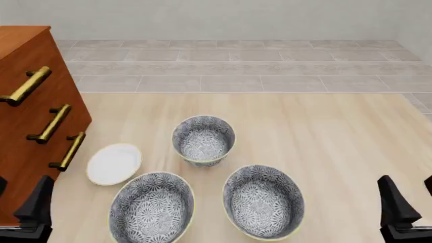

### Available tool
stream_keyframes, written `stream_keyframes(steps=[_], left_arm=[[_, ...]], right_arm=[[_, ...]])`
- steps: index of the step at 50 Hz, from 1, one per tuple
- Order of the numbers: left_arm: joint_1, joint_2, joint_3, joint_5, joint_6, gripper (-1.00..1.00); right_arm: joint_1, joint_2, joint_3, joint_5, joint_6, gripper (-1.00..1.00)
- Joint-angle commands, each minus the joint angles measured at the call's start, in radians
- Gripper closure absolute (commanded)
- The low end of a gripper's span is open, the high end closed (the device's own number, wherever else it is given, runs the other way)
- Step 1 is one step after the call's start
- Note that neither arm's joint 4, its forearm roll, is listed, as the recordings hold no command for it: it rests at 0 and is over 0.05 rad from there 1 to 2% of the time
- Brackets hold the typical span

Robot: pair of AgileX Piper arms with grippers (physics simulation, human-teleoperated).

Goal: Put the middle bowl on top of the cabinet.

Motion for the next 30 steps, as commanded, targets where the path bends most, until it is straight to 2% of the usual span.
stream_keyframes(steps=[1, 9, 14, 17, 20, 26, 27, 30], left_arm=[[0.0, 0.003, -0.012, 0.002, 0.0, -1.0], [-0.01, 0.05, -0.002, -0.021, 0.003, -1.0], [-0.024, 0.021, -0.014, 0.026, 0.01, -1.0], [-0.022, 0.125, -0.024, -0.028, 0.017, -1.0], [-0.027, 0.101, -0.04, 0.002, 0.032, -1.0], [-0.085, 0.111, -0.112, 0.09, 0.038, -1.0], [-0.115, 0.11, -0.127, 0.12, 0.044, -1.0], [-0.116, 0.113, -0.159, 0.156, 0.062, -1.0]], right_arm=[[-0.004, 0.0, 0.008, 0.0, 0.011, -1.0], [-0.018, 0.006, 0.009, 0.0, 0.014, -1.0], [-0.016, 0.0, 0.009, 0.011, 0.012, -1.0], [-0.018, 0.0, 0.009, 0.015, 0.006, -1.0], [-0.021, 0.0, 0.009, 0.012, 0.005, -1.0], [-0.013, -0.001, 0.008, 0.008, 0.007, -1.0], [-0.015, -0.001, 0.008, 0.009, 0.007, -1.0], [-0.017, 0.0, 0.008, 0.008, 0.006, -1.0]])
